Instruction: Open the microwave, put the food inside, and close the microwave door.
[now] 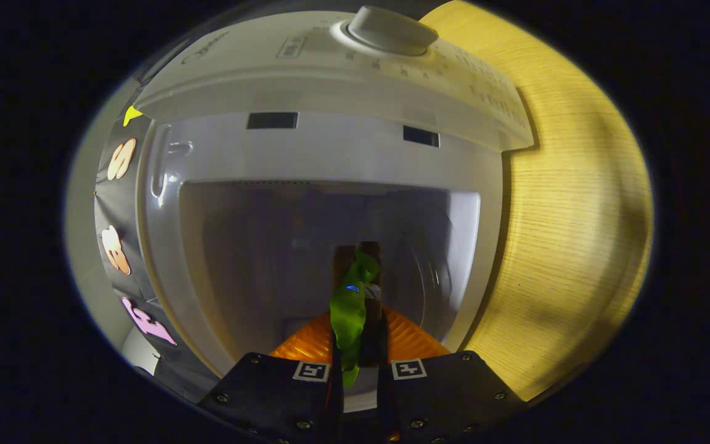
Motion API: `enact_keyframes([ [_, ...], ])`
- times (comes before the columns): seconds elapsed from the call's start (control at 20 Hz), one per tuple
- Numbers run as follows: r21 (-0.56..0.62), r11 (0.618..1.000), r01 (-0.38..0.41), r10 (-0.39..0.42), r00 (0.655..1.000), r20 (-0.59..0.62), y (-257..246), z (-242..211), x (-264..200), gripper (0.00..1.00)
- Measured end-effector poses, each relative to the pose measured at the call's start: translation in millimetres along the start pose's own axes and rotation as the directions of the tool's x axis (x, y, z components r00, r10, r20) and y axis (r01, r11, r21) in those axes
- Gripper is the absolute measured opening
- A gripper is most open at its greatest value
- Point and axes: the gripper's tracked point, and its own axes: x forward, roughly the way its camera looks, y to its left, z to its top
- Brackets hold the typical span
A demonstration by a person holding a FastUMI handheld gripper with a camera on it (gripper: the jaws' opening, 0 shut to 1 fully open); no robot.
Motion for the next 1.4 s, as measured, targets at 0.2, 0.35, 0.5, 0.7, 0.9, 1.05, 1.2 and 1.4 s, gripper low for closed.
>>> enact_keyframes([
  [0.2,-0.015,1.000,0.002,-0.001,0.999,0.044,-1.3,-2.5,19.7,0.22],
  [0.35,-0.041,0.999,0.012,-0.009,0.998,0.069,-4.3,-4.0,28.9,0.22],
  [0.5,-0.040,0.998,0.043,-0.041,0.997,0.066,-10.2,-4.9,36.9,0.24],
  [0.7,-0.047,0.996,0.081,-0.080,0.997,0.018,-13.8,-5.1,21.4,0.60],
  [0.9,-0.121,0.988,0.099,-0.102,0.994,-0.023,-20.6,-0.2,-0.3,0.80],
  [1.05,-0.150,0.983,0.107,-0.113,0.993,-0.034,-16.7,12.0,-20.0,0.80],
  [1.2,-0.261,0.957,0.129,-0.148,0.988,-0.055,-22.2,22.2,-47.4,0.81],
  [1.4,-0.522,0.844,0.125,-0.182,0.982,-0.058,-17.8,31.4,-99.4,0.81],
])
